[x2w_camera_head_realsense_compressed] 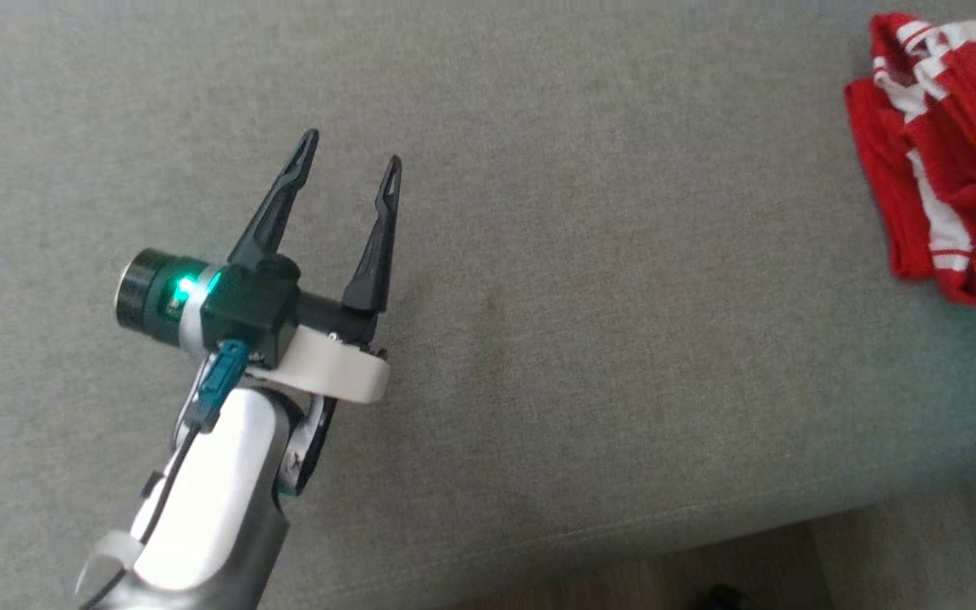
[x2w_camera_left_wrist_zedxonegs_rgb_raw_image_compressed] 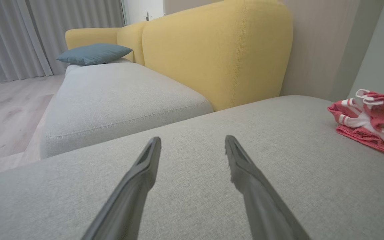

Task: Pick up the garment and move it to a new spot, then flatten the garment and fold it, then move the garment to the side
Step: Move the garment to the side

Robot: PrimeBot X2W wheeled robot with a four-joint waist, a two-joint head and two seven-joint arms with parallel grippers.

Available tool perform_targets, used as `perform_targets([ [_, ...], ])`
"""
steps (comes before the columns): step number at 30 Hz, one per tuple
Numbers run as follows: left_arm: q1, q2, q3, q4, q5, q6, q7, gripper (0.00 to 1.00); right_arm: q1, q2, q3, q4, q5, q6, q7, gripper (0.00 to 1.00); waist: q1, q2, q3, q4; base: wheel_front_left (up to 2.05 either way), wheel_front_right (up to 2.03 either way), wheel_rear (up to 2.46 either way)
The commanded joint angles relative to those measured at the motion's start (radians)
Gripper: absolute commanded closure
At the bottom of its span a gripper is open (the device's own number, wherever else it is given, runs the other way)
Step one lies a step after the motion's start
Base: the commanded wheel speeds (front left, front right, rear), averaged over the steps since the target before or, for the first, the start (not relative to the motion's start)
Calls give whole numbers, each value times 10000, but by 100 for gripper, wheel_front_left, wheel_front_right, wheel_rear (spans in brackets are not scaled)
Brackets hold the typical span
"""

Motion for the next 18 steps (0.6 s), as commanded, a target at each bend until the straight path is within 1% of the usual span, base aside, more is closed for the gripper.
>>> perform_targets([
  [1,194,87,459,-296,-85,137,-54,0,603,240,89,-1112,-77,-7,-368,0,-1,-1,-512,127,0,0,0],
  [6,857,110,706,-320,-282,377,-55,0,2095,1414,662,-3468,-73,-7,-678,0,-1,-1,-1324,388,0,0,0],
  [7,857,110,706,-320,-282,377,-55,0,2095,1414,662,-3468,-73,-7,-678,0,-1,-1,-1324,388,0,0,0],
  [10,1218,121,851,-334,-412,501,-55,0,2777,1962,1311,-4501,15,-7,-699,0,-1,-1,-1738,672,0,0,0],
  [14,1647,173,1067,-367,-561,672,-56,0,3386,2449,2260,-5251,191,-7,-734,0,-1,-1,-2181,1092,0,0,0],
  [18,2063,301,1304,-384,-687,835,-56,0,3817,2711,3045,-5428,360,-7,-807,0,-1,-1,-2579,1484,0,0,0],
])
